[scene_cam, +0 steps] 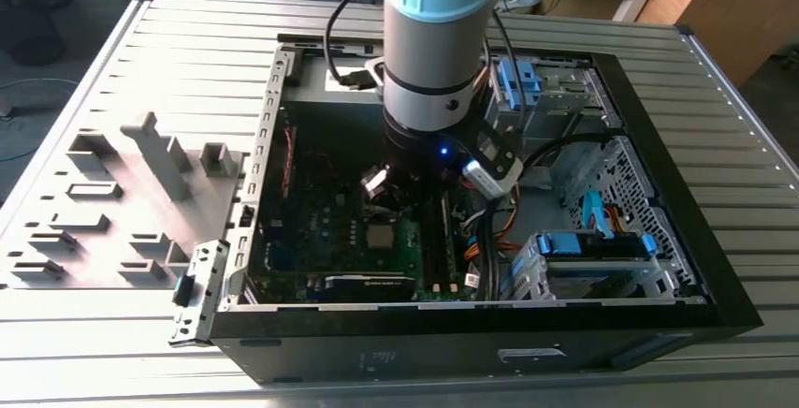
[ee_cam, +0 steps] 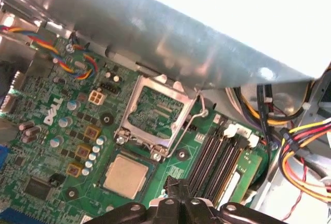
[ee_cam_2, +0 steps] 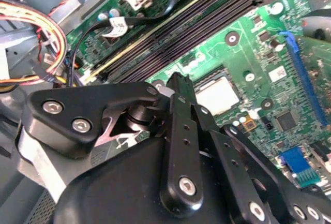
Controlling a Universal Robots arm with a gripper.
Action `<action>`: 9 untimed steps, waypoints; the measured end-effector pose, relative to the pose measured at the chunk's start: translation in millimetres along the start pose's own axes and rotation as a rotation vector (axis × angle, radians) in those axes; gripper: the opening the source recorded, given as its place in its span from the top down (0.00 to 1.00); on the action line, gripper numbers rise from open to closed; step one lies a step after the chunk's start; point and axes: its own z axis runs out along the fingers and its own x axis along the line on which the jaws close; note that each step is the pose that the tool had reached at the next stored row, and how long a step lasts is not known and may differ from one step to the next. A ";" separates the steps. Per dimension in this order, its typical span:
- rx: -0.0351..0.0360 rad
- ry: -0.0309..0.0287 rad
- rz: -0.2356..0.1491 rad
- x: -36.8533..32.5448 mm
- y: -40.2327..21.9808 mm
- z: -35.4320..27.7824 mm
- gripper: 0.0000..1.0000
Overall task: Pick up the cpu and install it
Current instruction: 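Close the cpu cover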
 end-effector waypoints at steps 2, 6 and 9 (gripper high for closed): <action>-0.0010 -0.0005 -0.002 -1.4 2.9 0.2 0.89; -0.0029 -0.0015 -0.005 -4.4 9.3 0.7 0.89; -0.0042 -0.0020 -0.007 -6.7 14.2 1.1 0.89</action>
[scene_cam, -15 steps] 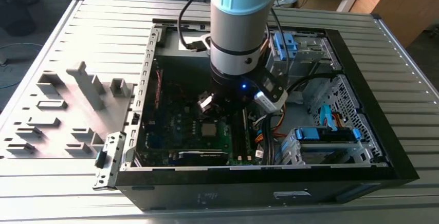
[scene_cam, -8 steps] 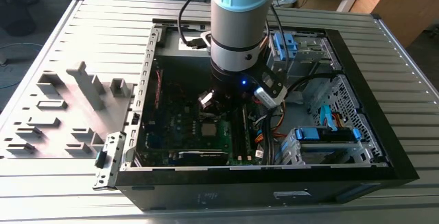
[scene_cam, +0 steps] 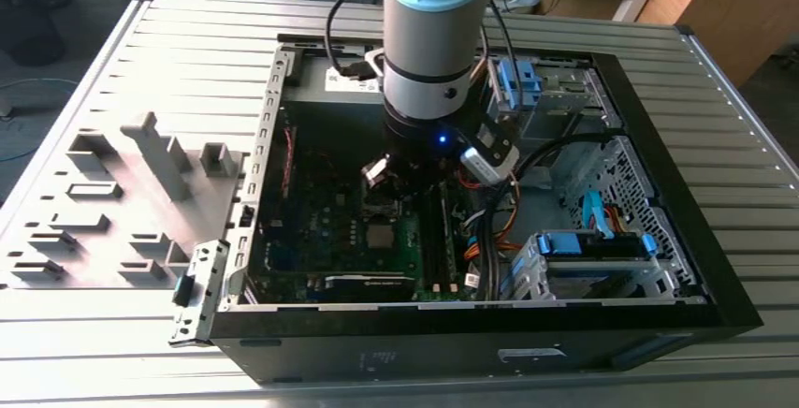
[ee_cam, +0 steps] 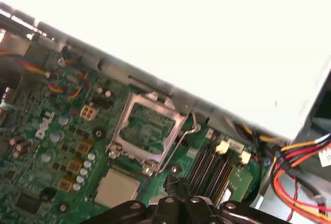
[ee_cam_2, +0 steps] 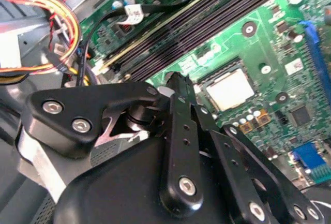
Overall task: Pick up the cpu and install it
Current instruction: 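Close the cpu cover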
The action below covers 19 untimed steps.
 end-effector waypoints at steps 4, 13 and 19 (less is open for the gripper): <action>-0.0019 -0.0010 -0.003 -3.2 6.6 0.5 0.89; -0.0125 -0.0061 -0.016 -9.3 19.0 4.3 0.89; -0.0132 -0.0071 -0.016 -8.1 20.4 5.1 0.89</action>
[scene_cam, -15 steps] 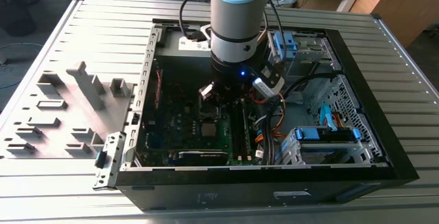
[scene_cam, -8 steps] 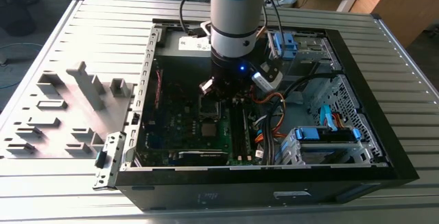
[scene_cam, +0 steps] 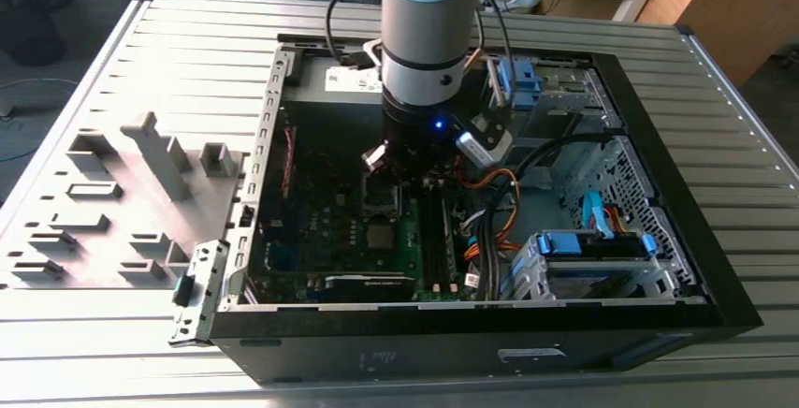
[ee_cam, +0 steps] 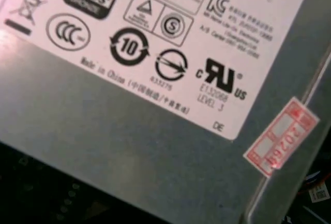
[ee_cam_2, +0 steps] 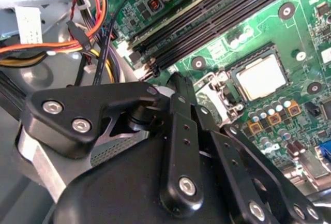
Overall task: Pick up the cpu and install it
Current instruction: 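Close the cpu cover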
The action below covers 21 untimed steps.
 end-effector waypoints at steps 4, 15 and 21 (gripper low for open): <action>0.0007 -0.0009 0.000 1.9 2.7 0.4 0.89; -0.0058 -0.0063 0.000 4.4 4.5 4.8 0.89; -0.0080 -0.0092 0.001 6.5 5.8 4.9 0.89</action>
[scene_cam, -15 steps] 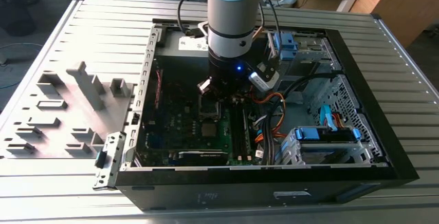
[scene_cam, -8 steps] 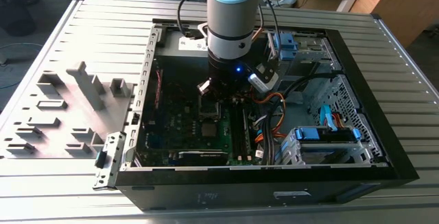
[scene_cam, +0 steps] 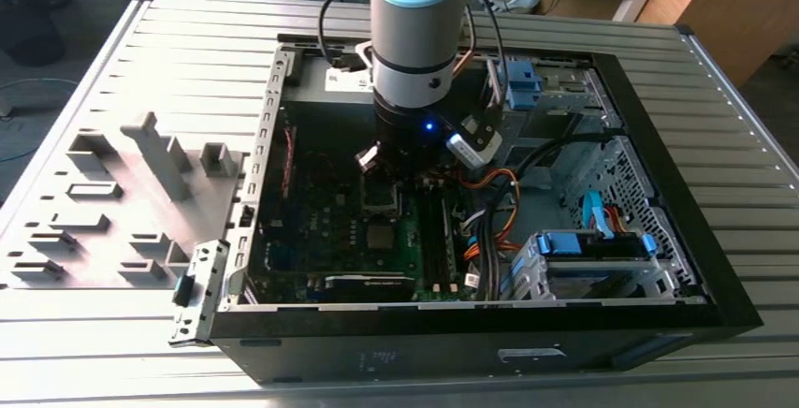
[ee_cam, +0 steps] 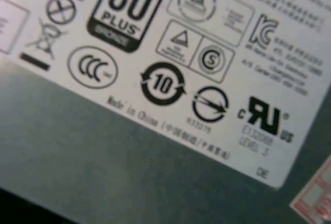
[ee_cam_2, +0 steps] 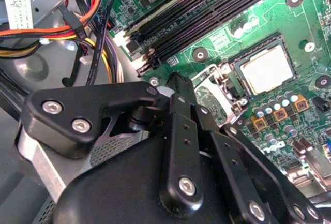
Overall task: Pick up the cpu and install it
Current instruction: 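Close the cpu cover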
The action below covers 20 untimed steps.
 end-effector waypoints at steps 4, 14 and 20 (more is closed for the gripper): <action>-0.0011 -0.0005 0.000 0.1 0.0 -1.3 0.89; -0.0101 -0.0050 0.000 0.6 -2.8 -13.7 0.89; -0.0102 -0.0049 -0.001 2.5 -7.0 -15.4 0.89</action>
